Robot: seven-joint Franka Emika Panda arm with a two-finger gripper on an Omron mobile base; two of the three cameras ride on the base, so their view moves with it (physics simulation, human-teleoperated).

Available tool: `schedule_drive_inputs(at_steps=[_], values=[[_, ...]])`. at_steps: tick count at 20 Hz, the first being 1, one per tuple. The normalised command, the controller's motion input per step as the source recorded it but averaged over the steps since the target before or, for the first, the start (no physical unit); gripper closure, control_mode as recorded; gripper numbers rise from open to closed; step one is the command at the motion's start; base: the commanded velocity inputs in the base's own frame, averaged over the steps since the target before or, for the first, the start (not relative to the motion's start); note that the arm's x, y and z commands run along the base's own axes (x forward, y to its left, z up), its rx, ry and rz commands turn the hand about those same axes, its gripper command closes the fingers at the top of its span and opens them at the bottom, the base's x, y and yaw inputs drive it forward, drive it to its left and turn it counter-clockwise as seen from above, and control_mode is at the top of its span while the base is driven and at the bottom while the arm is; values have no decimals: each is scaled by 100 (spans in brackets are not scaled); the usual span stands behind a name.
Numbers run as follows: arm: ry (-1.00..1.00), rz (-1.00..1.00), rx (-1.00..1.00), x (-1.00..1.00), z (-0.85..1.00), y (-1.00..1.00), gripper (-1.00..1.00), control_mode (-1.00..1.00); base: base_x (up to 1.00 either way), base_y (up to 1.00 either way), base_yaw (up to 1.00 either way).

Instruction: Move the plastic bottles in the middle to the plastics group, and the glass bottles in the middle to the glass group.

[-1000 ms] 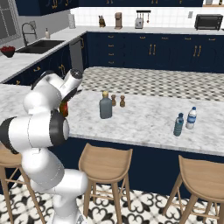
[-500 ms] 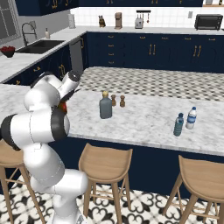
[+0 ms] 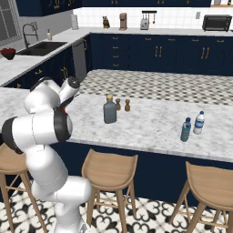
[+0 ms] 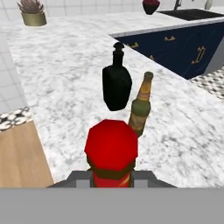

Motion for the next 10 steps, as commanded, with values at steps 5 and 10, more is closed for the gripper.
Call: schedule_drive_inputs(at_steps=[5,10], values=[[0,2,0,31,0,20,100,-100,0,0,0],[1,1,0,33,-1,9,100,-100,0,0,0]])
